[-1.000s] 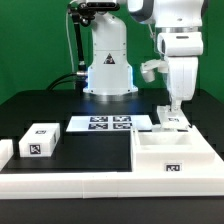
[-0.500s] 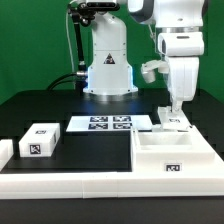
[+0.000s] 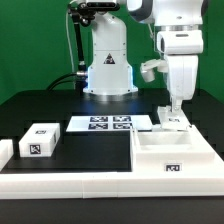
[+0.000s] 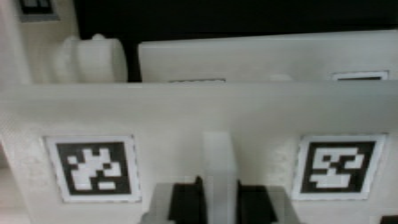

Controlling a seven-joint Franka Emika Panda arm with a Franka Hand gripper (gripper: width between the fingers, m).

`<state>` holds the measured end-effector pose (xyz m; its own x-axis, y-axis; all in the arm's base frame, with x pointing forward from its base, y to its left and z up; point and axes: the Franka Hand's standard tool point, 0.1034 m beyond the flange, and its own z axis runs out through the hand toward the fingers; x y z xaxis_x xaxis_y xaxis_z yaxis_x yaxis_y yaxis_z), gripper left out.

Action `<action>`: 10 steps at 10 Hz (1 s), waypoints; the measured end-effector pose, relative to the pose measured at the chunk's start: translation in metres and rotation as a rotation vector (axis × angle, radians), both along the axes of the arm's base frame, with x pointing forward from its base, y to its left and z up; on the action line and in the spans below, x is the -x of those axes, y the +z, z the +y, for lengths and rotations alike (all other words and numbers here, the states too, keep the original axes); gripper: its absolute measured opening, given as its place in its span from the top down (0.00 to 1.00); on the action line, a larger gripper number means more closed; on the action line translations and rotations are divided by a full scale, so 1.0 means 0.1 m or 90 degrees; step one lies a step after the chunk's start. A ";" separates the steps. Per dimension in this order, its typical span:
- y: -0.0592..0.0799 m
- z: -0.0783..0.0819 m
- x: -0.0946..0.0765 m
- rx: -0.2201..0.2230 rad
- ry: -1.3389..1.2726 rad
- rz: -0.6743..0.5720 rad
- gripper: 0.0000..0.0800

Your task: Assemble cabinet

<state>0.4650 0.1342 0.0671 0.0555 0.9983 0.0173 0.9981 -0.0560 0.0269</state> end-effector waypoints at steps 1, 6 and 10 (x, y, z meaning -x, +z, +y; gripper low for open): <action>0.00 -0.01 -0.01 0.000 -0.001 0.000 0.92; -0.02 -0.01 0.00 0.000 -0.002 0.002 0.92; -0.03 0.00 -0.38 -0.007 -0.012 -0.004 0.92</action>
Offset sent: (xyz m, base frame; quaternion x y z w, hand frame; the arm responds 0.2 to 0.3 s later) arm 0.0000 0.0000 0.0000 0.0000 0.0000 0.0000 1.0000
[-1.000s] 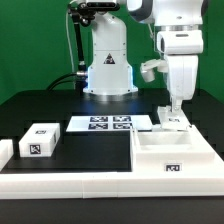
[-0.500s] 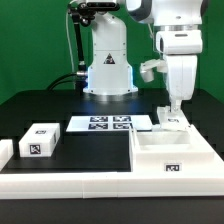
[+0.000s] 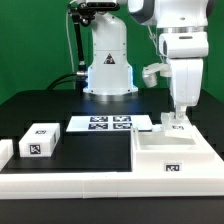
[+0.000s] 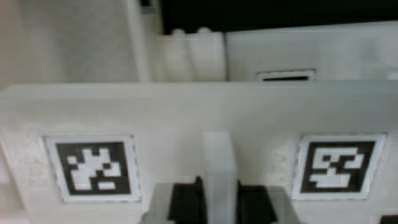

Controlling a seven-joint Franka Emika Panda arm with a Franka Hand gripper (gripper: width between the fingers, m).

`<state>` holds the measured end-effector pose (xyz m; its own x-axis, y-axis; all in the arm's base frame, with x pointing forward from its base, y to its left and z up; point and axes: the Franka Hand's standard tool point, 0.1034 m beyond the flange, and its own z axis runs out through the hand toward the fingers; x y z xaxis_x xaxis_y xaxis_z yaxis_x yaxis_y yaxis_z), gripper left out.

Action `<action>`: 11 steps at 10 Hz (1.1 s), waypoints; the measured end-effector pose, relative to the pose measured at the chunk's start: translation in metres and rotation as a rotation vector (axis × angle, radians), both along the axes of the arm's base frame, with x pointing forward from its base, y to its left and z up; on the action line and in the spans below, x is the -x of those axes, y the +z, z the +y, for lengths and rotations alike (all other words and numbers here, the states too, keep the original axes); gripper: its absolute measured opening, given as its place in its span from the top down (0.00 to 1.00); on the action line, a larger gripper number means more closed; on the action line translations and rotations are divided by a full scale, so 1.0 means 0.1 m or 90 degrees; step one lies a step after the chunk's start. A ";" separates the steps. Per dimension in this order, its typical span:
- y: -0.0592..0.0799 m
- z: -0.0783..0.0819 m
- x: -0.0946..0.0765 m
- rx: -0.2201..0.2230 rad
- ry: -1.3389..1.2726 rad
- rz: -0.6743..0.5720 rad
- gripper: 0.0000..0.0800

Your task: Assemble cabinet

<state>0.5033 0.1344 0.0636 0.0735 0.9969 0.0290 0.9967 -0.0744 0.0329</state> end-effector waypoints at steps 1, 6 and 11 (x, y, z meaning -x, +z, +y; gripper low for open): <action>0.00 -0.01 -0.02 0.000 0.012 -0.001 0.92; 0.00 -0.02 -0.02 0.000 0.009 -0.001 0.92; 0.00 -0.06 -0.55 -0.008 0.016 -0.015 0.92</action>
Offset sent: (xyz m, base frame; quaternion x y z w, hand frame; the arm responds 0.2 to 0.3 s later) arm 0.0000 0.0000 0.0000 0.0000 0.0000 0.0000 1.0000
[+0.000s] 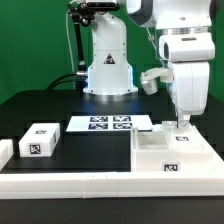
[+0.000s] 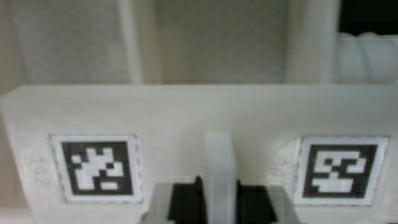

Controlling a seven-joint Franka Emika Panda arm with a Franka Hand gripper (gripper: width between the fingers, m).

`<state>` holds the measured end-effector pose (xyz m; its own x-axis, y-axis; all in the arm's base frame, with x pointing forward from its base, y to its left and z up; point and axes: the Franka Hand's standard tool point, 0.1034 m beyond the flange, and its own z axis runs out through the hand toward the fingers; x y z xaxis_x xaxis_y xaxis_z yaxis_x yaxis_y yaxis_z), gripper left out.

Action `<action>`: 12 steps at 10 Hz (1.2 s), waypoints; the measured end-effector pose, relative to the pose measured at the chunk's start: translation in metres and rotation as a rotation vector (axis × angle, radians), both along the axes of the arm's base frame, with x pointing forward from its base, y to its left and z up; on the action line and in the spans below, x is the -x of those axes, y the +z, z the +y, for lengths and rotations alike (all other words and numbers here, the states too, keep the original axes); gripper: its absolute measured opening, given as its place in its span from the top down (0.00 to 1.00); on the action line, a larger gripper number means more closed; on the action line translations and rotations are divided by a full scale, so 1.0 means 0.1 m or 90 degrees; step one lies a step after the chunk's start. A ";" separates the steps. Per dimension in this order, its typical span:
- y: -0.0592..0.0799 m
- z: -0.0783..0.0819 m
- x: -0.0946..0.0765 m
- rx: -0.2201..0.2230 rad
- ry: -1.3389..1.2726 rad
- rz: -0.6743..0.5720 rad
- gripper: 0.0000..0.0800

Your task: Assemble cabinet

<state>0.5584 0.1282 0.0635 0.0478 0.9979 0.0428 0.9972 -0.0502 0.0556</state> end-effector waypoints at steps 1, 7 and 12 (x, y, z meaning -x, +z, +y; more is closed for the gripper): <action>0.00 0.00 0.00 0.000 0.000 0.000 0.92; -0.01 0.00 -0.25 0.001 -0.006 0.006 0.92; -0.01 -0.01 -0.25 0.006 0.002 0.018 0.92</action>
Offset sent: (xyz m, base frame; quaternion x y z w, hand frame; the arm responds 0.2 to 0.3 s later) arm 0.0000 0.0000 0.0000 0.0000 0.0000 0.0000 1.0000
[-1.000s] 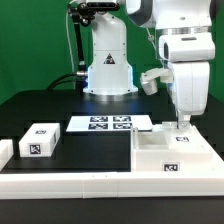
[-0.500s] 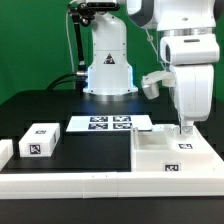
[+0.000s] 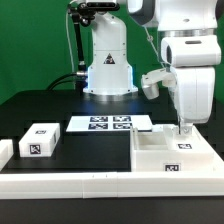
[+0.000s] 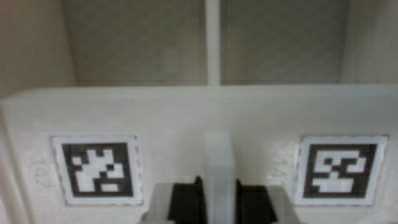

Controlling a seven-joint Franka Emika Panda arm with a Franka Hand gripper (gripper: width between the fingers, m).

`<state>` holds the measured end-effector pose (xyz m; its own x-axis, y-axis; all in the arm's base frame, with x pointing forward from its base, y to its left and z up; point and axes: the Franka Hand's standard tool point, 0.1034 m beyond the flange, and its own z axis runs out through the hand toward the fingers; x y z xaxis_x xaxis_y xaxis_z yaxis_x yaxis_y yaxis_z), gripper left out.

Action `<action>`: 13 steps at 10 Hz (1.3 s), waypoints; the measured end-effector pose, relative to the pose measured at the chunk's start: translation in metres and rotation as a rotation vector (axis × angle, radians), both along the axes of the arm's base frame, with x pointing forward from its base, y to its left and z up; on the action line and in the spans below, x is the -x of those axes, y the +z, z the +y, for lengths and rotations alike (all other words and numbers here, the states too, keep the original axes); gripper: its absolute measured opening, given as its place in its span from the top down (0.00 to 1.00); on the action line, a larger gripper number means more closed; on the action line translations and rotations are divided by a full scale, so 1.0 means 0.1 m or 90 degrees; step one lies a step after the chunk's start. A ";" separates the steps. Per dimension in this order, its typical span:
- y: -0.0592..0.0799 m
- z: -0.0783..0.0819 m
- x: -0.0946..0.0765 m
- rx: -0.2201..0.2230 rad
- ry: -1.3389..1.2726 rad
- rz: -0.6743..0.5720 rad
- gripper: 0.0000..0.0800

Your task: Assemble cabinet

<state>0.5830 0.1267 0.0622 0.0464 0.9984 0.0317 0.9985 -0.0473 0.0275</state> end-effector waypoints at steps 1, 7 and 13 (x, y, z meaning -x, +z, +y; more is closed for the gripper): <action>0.00 0.00 0.00 0.000 0.000 0.000 0.92; 0.30 -0.03 0.28 0.006 -0.012 -0.029 0.23; 0.26 -0.01 0.35 -0.002 -0.016 -0.040 0.19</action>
Offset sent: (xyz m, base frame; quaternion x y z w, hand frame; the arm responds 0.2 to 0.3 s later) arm -0.0083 -0.0049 0.0414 -0.0268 -0.0125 -0.0050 0.9995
